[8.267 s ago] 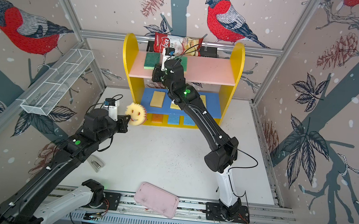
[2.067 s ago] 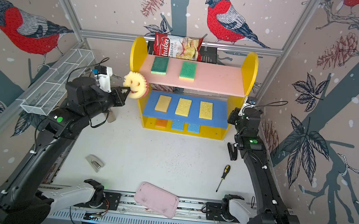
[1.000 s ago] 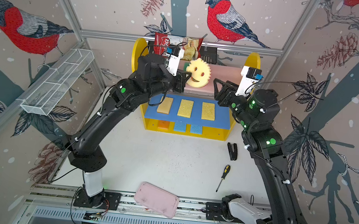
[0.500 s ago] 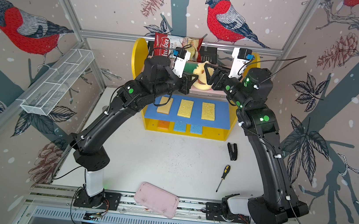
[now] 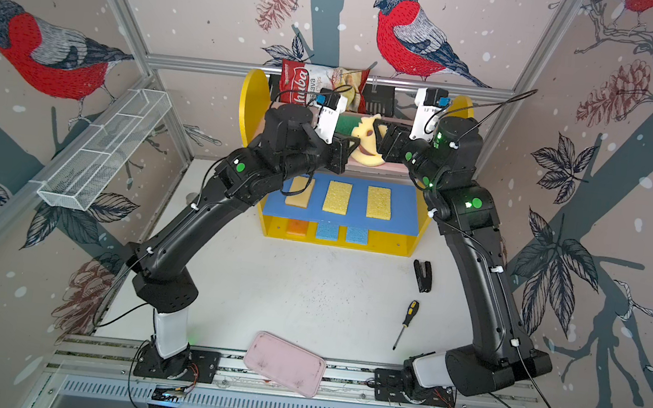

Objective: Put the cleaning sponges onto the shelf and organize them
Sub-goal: 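Grasp the smiley sponge with the right gripper from the left gripper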

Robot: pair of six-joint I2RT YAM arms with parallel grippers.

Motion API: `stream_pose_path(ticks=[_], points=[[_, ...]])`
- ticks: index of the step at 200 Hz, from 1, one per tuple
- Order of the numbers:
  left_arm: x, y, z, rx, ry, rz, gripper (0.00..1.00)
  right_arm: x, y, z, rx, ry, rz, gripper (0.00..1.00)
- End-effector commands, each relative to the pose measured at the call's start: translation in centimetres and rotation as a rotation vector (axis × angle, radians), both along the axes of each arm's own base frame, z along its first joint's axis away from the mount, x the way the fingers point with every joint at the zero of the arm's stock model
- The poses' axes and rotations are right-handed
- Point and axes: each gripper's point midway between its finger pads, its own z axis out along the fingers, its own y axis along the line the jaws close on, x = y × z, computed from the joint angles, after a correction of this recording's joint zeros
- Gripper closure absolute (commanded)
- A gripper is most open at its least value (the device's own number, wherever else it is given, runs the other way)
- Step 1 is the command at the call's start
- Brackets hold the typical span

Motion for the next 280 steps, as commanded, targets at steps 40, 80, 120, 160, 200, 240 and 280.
stream_pose_path(ticks=[40, 80, 120, 160, 200, 240, 280], points=[[-0.5, 0.0, 3.7, -0.083, -0.12, -0.021, 0.89, 0.1, 1.1, -2.3, -0.003, 0.046, 0.07, 0.76], [-0.4, -0.6, 3.2, -0.077, -0.113, -0.038, 0.71, 0.4, 0.8, -1.8, 0.007, 0.032, 0.051, 1.0], [-0.5, 0.5, 3.8, -0.077, -0.131, -0.005, 0.23, 1.6, -4.4, -1.4, 0.019, 0.019, -0.133, 1.0], [-0.8, 4.1, 5.5, -0.091, -0.185, 0.125, 0.02, 3.7, -9.3, -2.8, 0.053, 0.068, -0.276, 1.0], [-2.1, 8.9, 6.8, -0.105, -0.25, 0.262, 0.02, 6.5, -8.9, -3.7, 0.022, 0.118, -0.318, 1.0], [-3.5, 12.7, 6.9, -0.101, -0.291, 0.348, 0.02, 8.4, -5.7, -4.0, -0.095, 0.127, -0.346, 0.98], [-4.3, 15.3, 7.2, -0.087, -0.315, 0.427, 0.02, 9.8, -5.3, -6.3, -0.205, 0.199, -0.424, 0.96]])
